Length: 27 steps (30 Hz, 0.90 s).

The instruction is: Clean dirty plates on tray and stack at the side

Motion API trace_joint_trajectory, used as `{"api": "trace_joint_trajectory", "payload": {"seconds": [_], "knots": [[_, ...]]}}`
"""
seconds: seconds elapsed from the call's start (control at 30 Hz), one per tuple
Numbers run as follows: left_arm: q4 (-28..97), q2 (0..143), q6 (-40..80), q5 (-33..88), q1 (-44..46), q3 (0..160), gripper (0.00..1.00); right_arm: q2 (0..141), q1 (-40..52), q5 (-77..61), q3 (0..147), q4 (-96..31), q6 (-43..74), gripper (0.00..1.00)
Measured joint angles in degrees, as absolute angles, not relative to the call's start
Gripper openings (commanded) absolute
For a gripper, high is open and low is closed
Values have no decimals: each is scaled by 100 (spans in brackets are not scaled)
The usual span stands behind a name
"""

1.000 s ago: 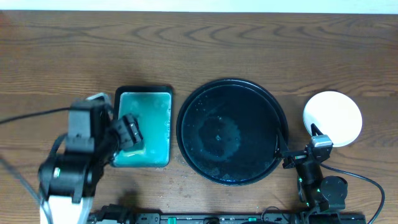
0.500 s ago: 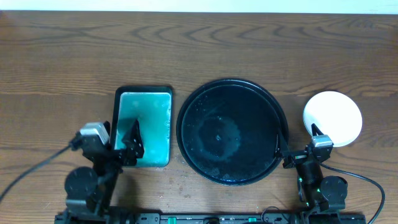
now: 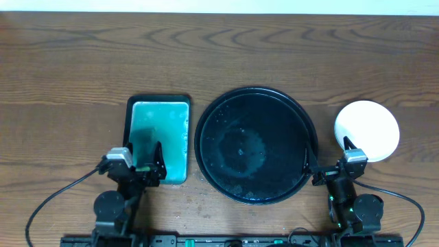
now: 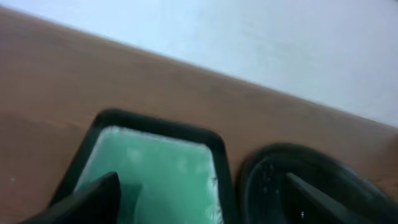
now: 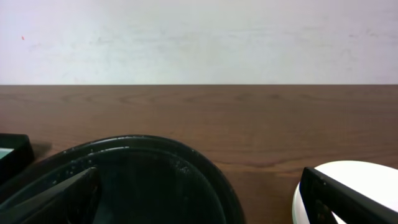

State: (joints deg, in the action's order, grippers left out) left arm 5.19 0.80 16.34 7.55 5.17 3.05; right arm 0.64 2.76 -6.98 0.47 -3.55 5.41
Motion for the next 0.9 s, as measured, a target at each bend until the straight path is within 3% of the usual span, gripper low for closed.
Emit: {"api": "trace_joint_trajectory", "payload": {"seconds": [0.9], "knots": [[263,60,1616,755,532,193,82,69,276,-696,43,-351,541,99]]}}
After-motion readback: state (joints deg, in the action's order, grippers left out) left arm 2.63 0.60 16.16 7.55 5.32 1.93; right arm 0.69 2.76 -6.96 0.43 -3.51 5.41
